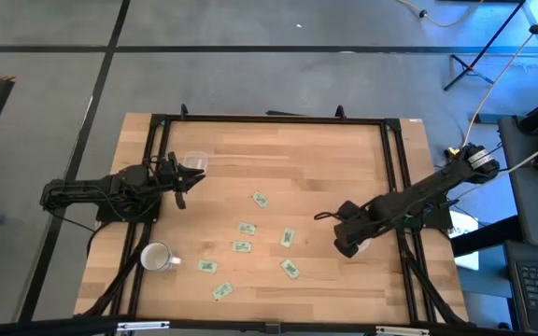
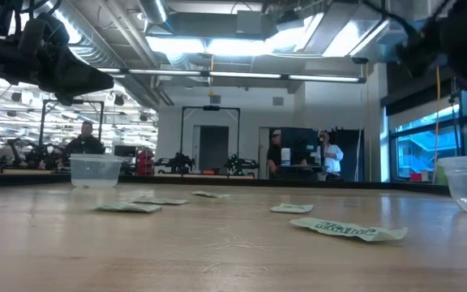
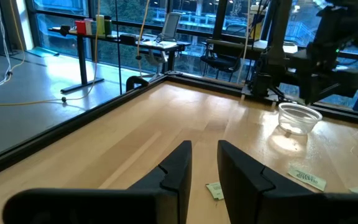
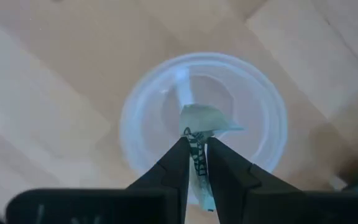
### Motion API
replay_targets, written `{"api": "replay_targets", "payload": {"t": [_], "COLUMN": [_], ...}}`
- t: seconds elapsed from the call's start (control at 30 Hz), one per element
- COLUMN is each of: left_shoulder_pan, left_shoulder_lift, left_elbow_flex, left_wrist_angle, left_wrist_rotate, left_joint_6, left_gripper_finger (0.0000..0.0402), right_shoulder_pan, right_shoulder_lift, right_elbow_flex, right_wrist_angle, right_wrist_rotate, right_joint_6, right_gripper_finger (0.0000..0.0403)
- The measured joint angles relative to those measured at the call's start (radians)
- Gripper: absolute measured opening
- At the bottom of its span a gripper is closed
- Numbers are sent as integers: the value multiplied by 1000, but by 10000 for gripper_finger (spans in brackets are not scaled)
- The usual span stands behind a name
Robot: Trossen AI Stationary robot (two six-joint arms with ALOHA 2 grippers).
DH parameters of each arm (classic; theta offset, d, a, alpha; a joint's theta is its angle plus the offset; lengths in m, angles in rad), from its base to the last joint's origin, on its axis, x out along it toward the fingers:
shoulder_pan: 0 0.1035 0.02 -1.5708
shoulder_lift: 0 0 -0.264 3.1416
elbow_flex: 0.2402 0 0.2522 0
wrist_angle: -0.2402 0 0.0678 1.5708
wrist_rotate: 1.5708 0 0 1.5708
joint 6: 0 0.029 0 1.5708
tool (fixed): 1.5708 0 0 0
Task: Pick and place Stevia / Truvia into bins
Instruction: Put the stevia packet into the round transparent container
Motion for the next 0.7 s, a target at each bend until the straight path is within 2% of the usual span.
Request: {"api": "replay_targets", "payload": {"t": [0.53, 0.7], "left_shoulder_pan": [0, 0], "left_shoulder_lift": [0, 0], "left_elbow_flex": [0, 0], "left_wrist_angle": [0, 0], "left_wrist_rotate": [0, 0], "left_joint_6": [0, 0], "left_gripper_finger": [72, 72], "right_shoulder_pan": [4, 4], "right_shoulder_lift": [43, 43], "right_elbow_flex": [-114, -129], "right_wrist_angle": [170, 177], "right_wrist_rotate": [0, -7], "right_joint_6": [27, 27], "right_gripper_finger": [60, 78]}}
